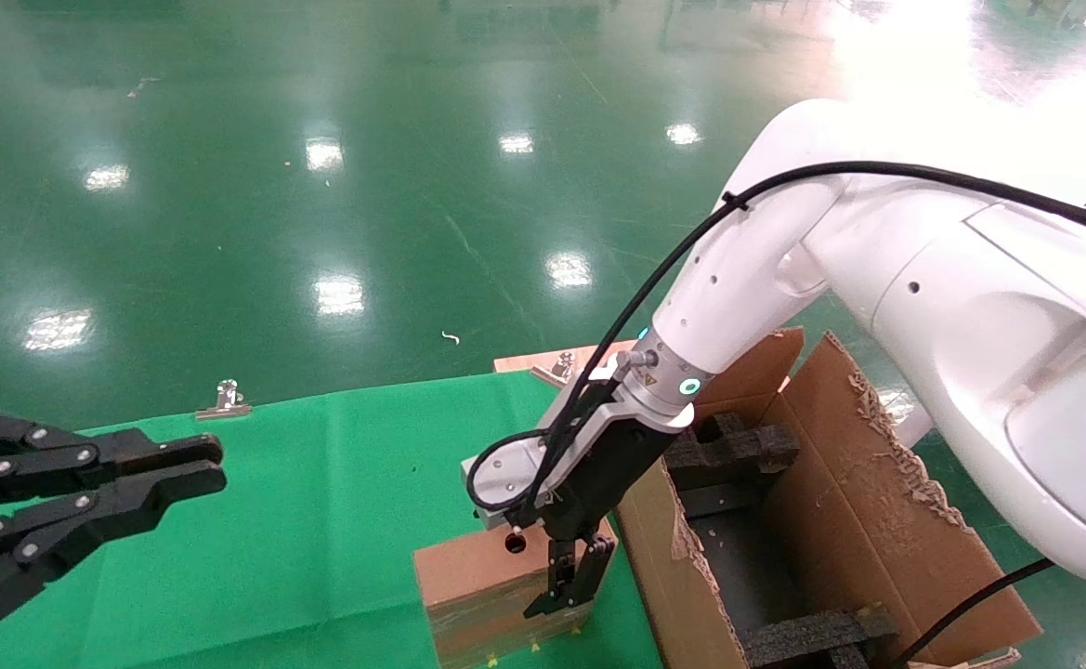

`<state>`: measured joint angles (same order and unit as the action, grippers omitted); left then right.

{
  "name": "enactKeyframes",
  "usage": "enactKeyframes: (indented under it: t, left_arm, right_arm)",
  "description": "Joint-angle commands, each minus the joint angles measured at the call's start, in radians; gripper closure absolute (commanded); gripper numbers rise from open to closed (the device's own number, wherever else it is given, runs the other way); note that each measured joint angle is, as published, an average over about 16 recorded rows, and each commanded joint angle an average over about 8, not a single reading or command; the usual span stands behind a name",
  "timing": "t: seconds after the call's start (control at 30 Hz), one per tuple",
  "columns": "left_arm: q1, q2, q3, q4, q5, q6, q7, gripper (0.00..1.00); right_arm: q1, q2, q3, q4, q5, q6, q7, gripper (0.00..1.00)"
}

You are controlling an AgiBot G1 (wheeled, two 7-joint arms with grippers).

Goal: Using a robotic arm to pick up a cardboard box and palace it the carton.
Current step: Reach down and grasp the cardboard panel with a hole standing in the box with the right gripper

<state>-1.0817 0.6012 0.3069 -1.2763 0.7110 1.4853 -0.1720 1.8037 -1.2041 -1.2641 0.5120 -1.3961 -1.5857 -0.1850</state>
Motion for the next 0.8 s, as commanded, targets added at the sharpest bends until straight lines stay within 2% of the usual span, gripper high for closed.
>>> enactKeyframes:
  t: [0.03, 0.8]
  left_arm:
    - [0.000, 0.000, 0.000, 0.000, 0.000, 0.000, 0.000, 0.00]
    - [0.000, 0.000, 0.000, 0.000, 0.000, 0.000, 0.000, 0.00]
  right_arm:
    - [0.002, -0.003, -0.004, -0.005, 0.002, 0.000, -0.002, 1.00]
    - [-0.006, 0.010, 0.011, 0.014, -0.001, -0.001, 0.005, 1.00]
